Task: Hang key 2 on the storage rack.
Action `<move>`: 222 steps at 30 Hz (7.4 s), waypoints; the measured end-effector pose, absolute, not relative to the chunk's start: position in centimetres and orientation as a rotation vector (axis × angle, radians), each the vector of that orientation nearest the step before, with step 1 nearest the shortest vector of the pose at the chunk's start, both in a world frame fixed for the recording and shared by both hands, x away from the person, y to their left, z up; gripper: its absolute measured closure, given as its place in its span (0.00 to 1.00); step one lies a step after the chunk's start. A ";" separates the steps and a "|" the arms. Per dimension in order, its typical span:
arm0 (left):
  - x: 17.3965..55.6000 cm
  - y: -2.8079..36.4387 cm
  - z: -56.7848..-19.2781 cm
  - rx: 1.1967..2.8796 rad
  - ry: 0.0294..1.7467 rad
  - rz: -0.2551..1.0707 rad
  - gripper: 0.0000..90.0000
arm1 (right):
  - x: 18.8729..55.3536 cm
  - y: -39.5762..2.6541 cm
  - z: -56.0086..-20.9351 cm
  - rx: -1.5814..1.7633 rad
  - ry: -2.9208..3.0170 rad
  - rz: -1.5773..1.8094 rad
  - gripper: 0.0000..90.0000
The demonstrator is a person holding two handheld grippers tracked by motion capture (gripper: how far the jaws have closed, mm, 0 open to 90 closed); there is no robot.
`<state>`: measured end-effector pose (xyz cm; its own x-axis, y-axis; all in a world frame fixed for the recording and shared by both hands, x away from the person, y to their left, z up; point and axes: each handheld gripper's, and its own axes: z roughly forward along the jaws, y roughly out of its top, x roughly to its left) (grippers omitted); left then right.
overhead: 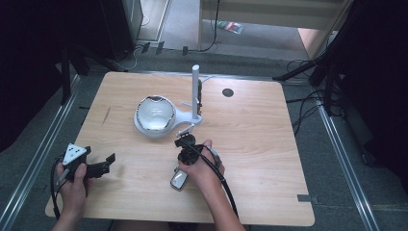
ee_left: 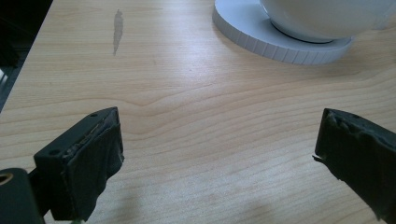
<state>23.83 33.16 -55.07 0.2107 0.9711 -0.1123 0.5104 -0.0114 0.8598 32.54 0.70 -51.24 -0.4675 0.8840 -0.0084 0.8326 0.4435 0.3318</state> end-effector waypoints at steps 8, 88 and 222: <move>23.8 33.2 -55.1 1.639 1.417 0.686 0.02 | 32.3 0.2 -51.4 1.505 2.477 0.495 0.84; 23.8 33.1 -55.1 1.654 1.409 0.690 0.02 | 36.0 -9.9 -46.7 1.496 1.992 1.741 0.84; 23.7 32.9 -55.0 1.653 1.410 0.712 0.02 | 25.8 -28.9 -53.4 1.512 1.769 1.043 0.00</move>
